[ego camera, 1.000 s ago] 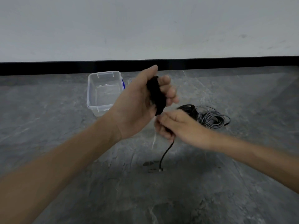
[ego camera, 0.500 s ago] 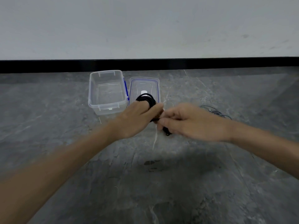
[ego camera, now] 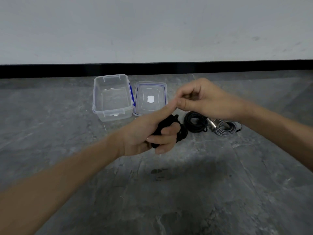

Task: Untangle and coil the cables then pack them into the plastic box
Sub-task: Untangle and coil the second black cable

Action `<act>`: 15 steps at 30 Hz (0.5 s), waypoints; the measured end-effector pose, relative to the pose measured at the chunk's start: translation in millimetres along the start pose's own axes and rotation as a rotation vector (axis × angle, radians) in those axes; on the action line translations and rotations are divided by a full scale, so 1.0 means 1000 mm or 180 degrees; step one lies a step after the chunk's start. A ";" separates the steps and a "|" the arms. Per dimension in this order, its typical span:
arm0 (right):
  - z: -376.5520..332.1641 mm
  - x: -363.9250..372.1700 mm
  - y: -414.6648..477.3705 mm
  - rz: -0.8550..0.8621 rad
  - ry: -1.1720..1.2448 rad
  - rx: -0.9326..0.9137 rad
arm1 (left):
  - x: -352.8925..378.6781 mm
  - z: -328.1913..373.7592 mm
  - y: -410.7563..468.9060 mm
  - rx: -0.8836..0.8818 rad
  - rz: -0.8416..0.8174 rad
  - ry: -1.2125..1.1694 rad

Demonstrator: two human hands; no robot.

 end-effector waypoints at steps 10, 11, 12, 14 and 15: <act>0.039 0.050 -0.029 0.0369 0.1209 0.1265 | -0.030 0.022 0.005 0.0590 0.0944 -0.1179; 0.039 0.053 -0.032 0.0362 0.1277 0.1364 | -0.034 0.023 0.004 0.0655 0.1061 -0.1179; 0.037 0.057 -0.036 0.0295 0.1238 0.1429 | -0.039 0.024 0.004 0.0712 0.1196 -0.1156; 0.031 0.067 -0.045 0.0102 0.1019 0.1479 | -0.052 0.024 0.005 0.0804 0.1503 -0.1071; 0.029 0.071 -0.049 0.0022 0.0893 0.1508 | -0.059 0.024 0.006 0.0854 0.1649 -0.1040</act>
Point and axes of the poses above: each hand's wrist, its own y-axis towards the middle knuckle, its own x-axis out of the palm, z = x × y, the point moved 9 cm from there along y, towards the middle knuckle, and after that the axes turned 10 degrees about z, right-handed, at the moved point
